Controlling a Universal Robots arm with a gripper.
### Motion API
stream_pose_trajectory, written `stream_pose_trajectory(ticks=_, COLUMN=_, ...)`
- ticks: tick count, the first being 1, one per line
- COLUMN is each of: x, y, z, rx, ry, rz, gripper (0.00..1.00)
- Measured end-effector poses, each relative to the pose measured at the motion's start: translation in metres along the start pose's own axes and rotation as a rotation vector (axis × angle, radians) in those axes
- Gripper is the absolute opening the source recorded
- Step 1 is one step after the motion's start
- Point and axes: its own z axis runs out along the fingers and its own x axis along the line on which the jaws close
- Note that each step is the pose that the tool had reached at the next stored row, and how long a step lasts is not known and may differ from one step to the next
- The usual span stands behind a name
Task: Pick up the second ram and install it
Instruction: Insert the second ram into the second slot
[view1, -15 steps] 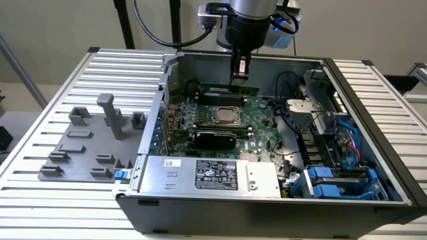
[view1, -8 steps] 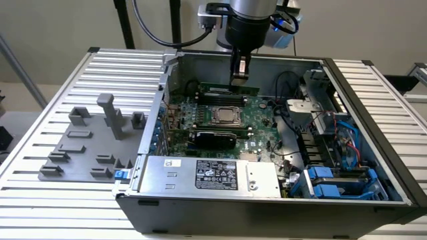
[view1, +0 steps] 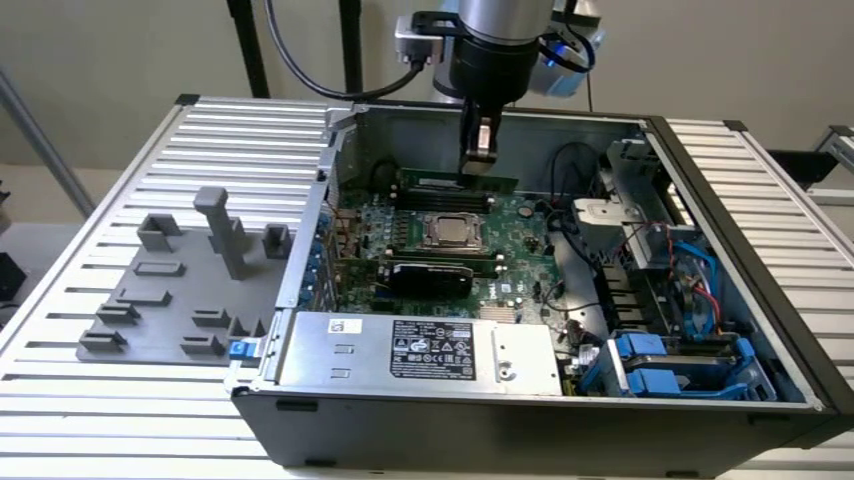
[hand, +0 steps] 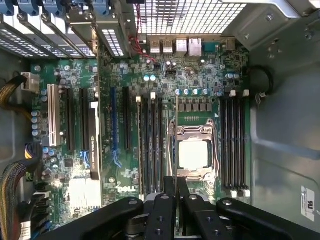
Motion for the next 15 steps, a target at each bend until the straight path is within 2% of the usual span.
stream_pose_trajectory(ticks=12, x=0.003, y=0.0028, z=0.0218, rx=-0.0028, ry=0.0018, rz=-0.041, gripper=0.0)
stream_pose_trajectory(ticks=14, x=0.003, y=0.003, z=0.0255, rx=-0.0013, ry=0.0017, rz=-0.041, gripper=0.0)
stream_pose_trajectory(ticks=15, x=0.003, y=0.0034, z=0.0273, rx=0.0014, ry=0.0016, rz=-0.041, gripper=0.0)
